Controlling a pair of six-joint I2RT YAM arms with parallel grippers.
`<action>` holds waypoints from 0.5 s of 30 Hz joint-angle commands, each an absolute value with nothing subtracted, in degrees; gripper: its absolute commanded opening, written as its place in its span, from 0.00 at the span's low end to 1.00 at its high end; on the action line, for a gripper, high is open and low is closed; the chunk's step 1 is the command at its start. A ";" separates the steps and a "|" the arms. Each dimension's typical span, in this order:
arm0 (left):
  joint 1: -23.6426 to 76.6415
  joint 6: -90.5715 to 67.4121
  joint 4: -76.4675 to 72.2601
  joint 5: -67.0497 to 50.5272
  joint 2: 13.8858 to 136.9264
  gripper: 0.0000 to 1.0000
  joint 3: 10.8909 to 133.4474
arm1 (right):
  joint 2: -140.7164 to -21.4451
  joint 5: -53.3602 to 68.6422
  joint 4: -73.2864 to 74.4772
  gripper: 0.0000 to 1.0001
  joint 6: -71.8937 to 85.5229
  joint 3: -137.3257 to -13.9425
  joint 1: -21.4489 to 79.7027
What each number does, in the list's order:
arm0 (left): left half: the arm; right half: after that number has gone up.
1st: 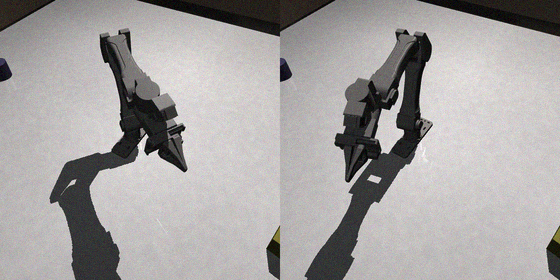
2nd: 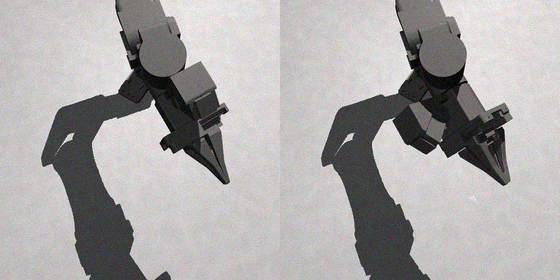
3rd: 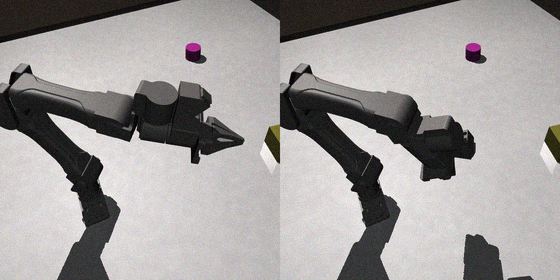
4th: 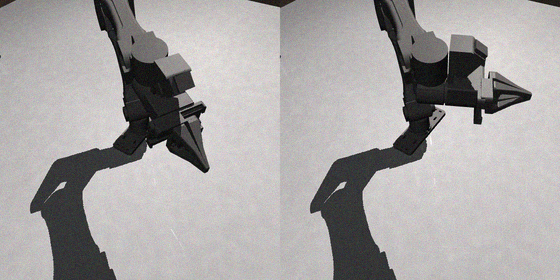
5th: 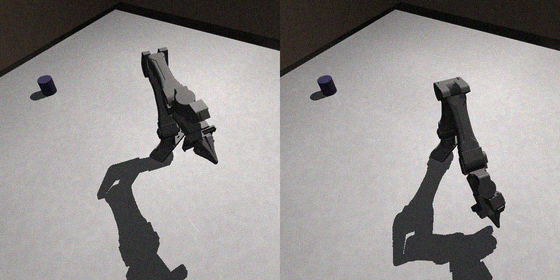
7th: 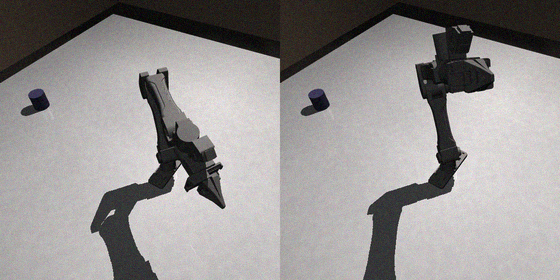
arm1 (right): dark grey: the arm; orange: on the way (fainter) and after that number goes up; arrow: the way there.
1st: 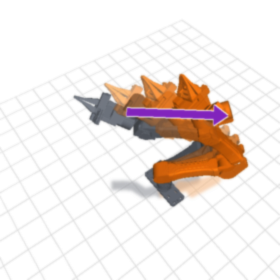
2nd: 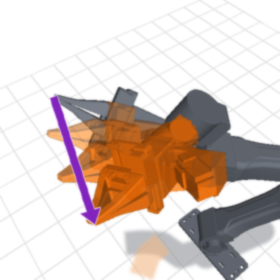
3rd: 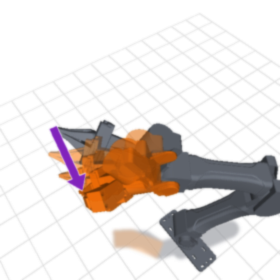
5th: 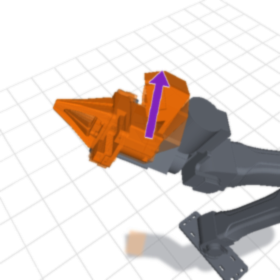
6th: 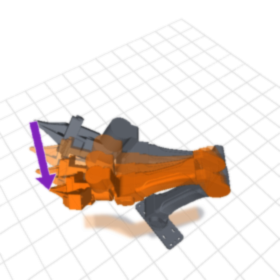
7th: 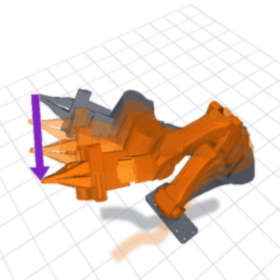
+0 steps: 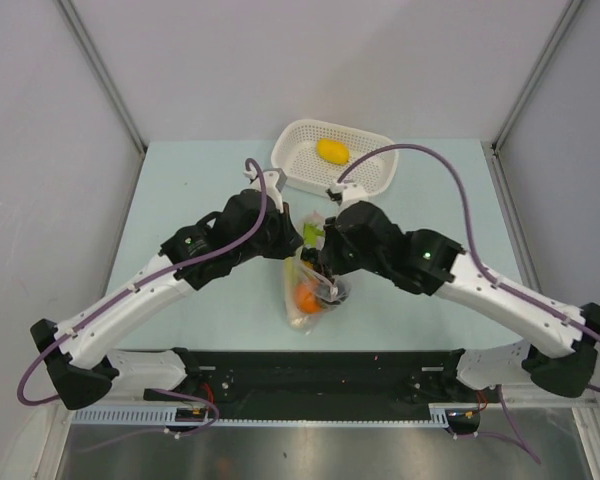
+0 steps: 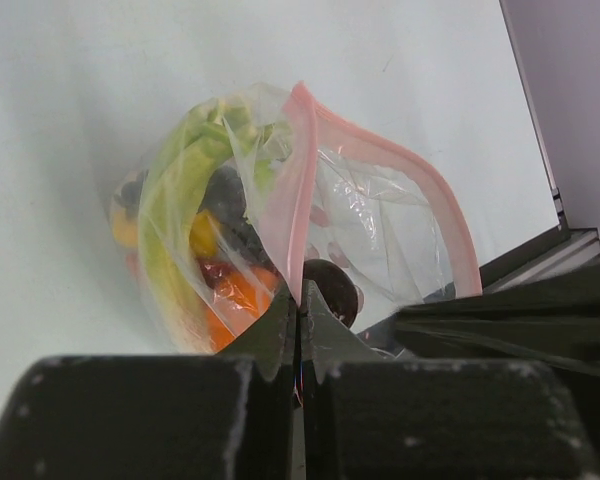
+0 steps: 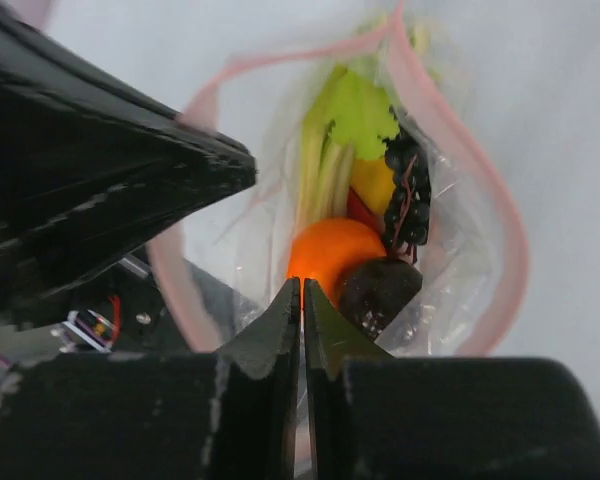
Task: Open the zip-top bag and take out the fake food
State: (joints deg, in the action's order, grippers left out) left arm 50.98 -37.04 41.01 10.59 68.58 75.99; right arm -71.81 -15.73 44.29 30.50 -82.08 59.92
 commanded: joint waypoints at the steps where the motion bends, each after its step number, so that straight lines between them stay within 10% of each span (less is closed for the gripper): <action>1: 51.15 -36.30 38.58 9.23 68.29 0.00 77.87 | -77.15 -14.24 45.00 0.08 31.91 -82.26 59.59; 15: 51.33 -38.76 36.74 8.26 70.04 0.00 75.41 | -80.86 -2.64 45.26 0.26 32.17 -72.69 52.21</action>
